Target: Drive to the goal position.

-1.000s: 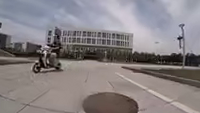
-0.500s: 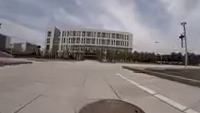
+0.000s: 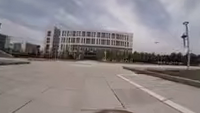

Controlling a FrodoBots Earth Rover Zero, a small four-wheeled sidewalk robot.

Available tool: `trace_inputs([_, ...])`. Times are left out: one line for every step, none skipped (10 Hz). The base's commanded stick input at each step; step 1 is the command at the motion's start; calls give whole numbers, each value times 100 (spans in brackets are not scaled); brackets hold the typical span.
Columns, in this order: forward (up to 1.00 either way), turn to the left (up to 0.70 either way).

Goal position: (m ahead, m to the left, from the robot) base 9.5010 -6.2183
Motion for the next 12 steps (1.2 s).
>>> trace_inputs([70, 0])
trace_inputs([70, 0])
trace_inputs([70, 0])
trace_inputs([70, 0])
trace_inputs([70, 0])
trace_inputs([70, 0])
trace_inputs([70, 0])
trace_inputs([70, 0])
trace_inputs([70, 0])
trace_inputs([70, 0])
trace_inputs([70, 0])
trace_inputs([70, 0])
